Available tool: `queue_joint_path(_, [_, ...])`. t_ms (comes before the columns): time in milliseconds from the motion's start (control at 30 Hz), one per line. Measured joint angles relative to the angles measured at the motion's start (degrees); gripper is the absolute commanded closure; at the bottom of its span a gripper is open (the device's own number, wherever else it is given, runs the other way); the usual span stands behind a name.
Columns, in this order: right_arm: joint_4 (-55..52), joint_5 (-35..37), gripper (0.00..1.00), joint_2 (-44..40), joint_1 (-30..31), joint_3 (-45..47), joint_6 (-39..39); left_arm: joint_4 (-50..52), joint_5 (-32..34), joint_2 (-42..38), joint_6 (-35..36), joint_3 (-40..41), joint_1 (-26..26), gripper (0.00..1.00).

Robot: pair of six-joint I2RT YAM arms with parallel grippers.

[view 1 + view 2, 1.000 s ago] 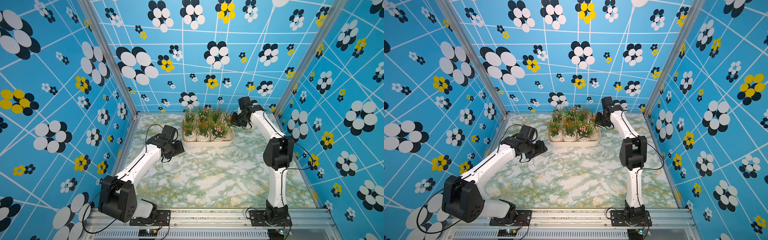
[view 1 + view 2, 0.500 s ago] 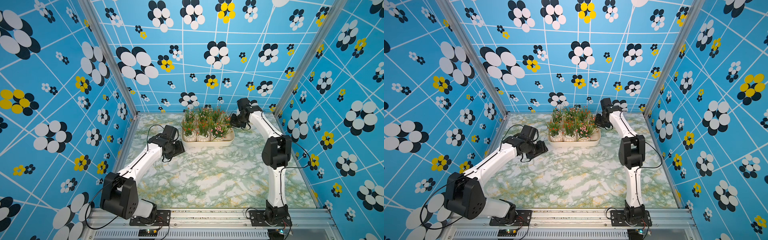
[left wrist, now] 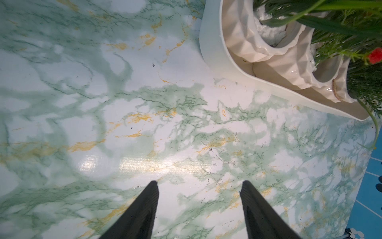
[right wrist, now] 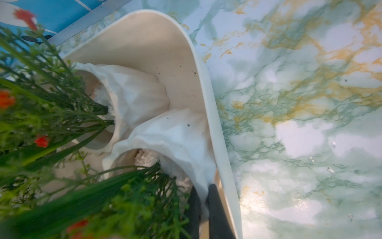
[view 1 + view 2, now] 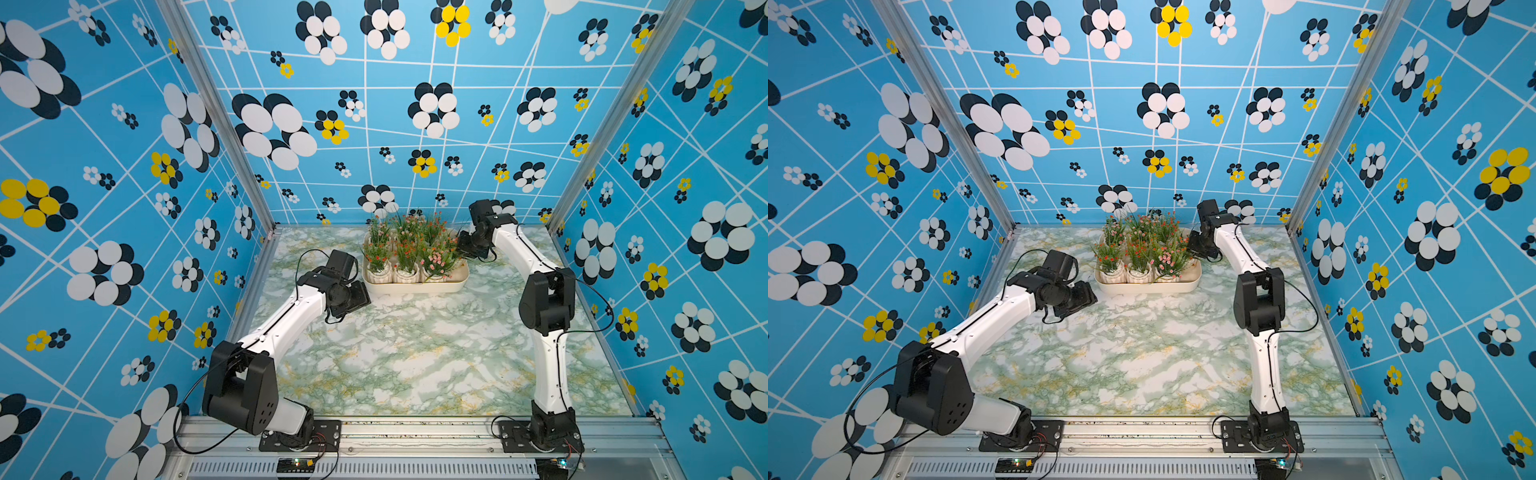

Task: Put the potted gypsophila into the storage box
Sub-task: Place the baby's breath potted plant at the storage box.

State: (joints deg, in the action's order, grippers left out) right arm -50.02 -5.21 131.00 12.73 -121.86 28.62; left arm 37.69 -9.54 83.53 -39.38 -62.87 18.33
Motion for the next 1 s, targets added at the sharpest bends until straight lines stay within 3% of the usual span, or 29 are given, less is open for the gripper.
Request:
queue_joint_path(300, [1.25,0.13,0.77,0.0,0.0,0.66,0.76,-0.02,-0.15,0.31,0.0,0.0,0.0,0.33])
queue_joint_path(700, [0.87,0.79,0.68,-4.76,-0.59,1.68,0.33,0.44,-0.26,0.37,0.04,-1.36,-0.02,0.32])
queue_joint_path(800, [0.74,1.51,0.64,-8.5,-1.36,2.36,-0.37,1.16,-0.9,0.28,0.22,-3.08,-0.39,0.3])
queue_joint_path(900, [0.42,1.97,0.58,-12.72,-2.27,3.56,-1.11,1.55,-1.49,-0.42,0.63,-4.48,-1.25,0.18])
queue_joint_path(1000, [-0.15,1.95,0.44,-16.39,-3.19,4.92,-1.92,2.19,-1.44,-1.75,0.72,-5.88,-2.51,0.12])
